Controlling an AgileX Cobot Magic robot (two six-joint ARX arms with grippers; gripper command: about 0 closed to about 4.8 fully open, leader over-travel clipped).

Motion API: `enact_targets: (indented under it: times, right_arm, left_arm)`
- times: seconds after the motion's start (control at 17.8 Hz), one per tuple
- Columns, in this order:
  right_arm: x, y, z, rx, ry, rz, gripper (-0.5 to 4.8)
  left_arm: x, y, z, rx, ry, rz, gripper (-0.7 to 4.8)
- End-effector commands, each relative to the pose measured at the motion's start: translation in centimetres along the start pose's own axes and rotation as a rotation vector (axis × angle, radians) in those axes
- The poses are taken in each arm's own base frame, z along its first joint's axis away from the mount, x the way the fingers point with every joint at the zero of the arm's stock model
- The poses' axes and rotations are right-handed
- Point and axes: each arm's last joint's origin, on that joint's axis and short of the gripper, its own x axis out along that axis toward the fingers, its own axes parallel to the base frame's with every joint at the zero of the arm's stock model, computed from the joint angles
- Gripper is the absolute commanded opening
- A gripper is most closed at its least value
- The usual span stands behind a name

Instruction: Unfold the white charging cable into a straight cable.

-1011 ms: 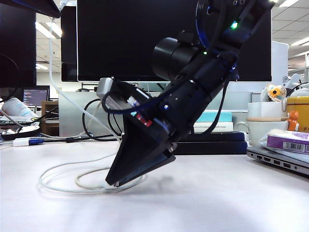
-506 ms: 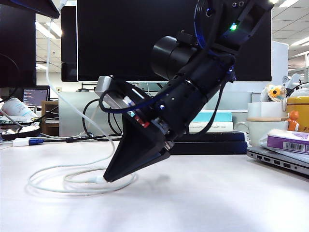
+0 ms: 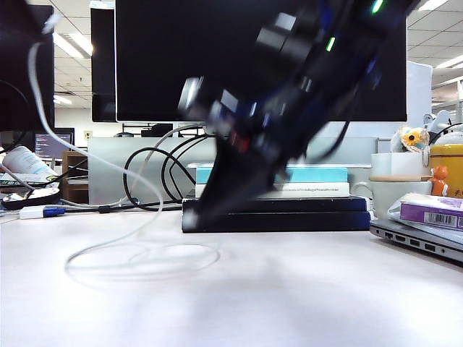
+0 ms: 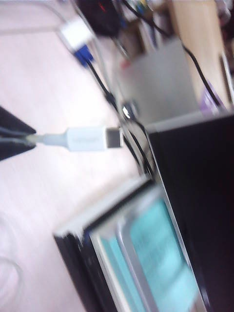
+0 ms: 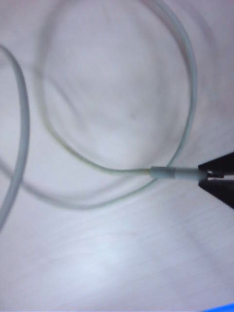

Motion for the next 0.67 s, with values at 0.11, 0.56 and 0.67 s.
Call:
enact_targets:
  times: [0.11,0.56,0.67]
  right_arm:
    - [-3.3,0.5,1.2,-0.012,-0.074,-0.178,-0.01]
    - [-11.5,3.5,1.9,-0.021,-0.178,-0.690,-0.01]
    - [-13.0,4.3,1.2,-0.005,-0.152,-0.756,-0.01]
  left_arm:
    - [-0.3,1.0,-0.5,-0.021,0.033,0.033,-0.05]
    - [-0.3,1.3,-1.5,-0.010,0.131,0.036,-0.05]
    - [-0.3,1.3,-1.8,0.011,0.164,0.036,-0.05]
